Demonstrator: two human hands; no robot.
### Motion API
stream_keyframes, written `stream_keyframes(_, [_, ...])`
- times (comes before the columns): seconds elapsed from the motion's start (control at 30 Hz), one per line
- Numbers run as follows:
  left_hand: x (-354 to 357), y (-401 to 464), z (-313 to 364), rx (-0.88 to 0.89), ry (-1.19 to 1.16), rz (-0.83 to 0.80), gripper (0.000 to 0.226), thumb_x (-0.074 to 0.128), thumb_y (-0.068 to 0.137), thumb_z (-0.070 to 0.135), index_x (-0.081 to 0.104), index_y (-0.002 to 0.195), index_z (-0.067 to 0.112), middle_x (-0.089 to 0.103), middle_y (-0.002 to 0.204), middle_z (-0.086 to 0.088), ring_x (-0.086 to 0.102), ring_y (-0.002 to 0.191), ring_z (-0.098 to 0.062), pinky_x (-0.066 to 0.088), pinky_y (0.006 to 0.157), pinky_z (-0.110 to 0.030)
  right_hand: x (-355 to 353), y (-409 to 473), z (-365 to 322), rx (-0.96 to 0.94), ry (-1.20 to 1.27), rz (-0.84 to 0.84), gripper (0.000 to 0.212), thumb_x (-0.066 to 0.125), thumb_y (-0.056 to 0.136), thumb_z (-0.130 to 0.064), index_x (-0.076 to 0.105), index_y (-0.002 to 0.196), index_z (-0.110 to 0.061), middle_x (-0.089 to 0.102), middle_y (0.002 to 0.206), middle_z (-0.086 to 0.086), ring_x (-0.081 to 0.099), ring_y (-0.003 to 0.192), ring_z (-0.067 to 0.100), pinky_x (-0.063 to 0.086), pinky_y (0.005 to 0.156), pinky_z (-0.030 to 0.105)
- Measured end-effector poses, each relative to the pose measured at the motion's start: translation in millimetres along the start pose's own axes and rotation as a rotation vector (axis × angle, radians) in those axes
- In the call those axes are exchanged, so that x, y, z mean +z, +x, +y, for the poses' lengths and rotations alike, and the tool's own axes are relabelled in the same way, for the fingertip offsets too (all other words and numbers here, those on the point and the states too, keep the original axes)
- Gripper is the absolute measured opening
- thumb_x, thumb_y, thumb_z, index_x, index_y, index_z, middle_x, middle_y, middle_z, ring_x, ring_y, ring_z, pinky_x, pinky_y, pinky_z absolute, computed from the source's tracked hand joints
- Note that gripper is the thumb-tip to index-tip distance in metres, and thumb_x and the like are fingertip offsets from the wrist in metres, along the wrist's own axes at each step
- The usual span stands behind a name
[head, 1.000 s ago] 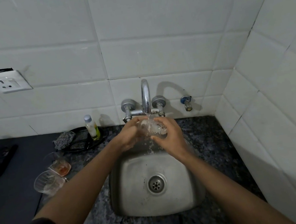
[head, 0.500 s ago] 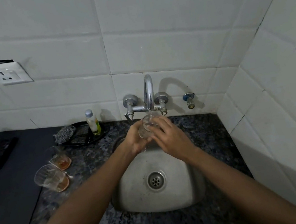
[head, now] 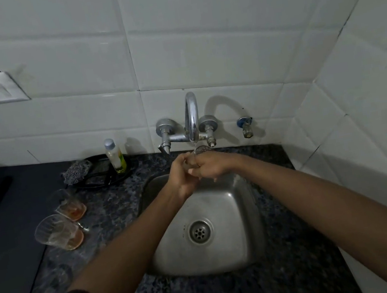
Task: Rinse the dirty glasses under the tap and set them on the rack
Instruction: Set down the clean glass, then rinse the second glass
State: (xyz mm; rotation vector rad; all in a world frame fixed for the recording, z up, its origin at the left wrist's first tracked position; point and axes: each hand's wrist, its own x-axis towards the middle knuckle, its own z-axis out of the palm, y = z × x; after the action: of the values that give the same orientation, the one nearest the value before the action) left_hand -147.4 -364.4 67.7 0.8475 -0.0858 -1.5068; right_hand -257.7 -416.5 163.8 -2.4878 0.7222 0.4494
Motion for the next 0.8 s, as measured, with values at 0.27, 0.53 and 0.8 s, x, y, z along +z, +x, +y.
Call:
stream_keyframes(0.27, [-11, 1, 8, -0.089, 0.152, -0.074, 0.049, 0.045, 0.105, 0.047, 0.074, 0.114, 0.009, 0.073, 0.103, -0.011, 0.068, 0.088, -0.024, 0.052, 0.075, -0.036, -6, -2, -3, -0.231, -0.759, 0.031, 0.027, 0.051, 0.107, -0.026, 0.06, 0.127, -0.01, 0.066, 0.124, 0.007, 0.063, 0.107, 0.024, 0.048, 0.087, 0.037])
stream_keyframes(0.53, [-14, 10, 3, -0.074, 0.032, -0.088, 0.041, 0.044, 0.106, 0.032, 0.071, 0.11, 0.002, 0.071, 0.11, -0.017, 0.069, 0.104, -0.025, 0.051, 0.099, -0.038, 9, 16, -3, -0.077, -0.384, -0.038, 0.037, 0.046, 0.11, -0.033, 0.059, 0.135, -0.009, 0.063, 0.138, 0.014, 0.06, 0.125, 0.032, 0.045, 0.097, 0.04])
stream_keyframes(0.8, [-3, 13, 5, -0.093, 0.156, -0.06, 0.045, 0.041, 0.107, 0.042, 0.068, 0.119, 0.008, 0.071, 0.102, -0.012, 0.067, 0.091, -0.024, 0.05, 0.086, -0.04, 14, 17, 20, -0.244, -0.933, 0.104, 0.029, 0.051, 0.105, -0.021, 0.061, 0.131, -0.015, 0.062, 0.138, 0.006, 0.059, 0.127, 0.024, 0.045, 0.102, 0.042])
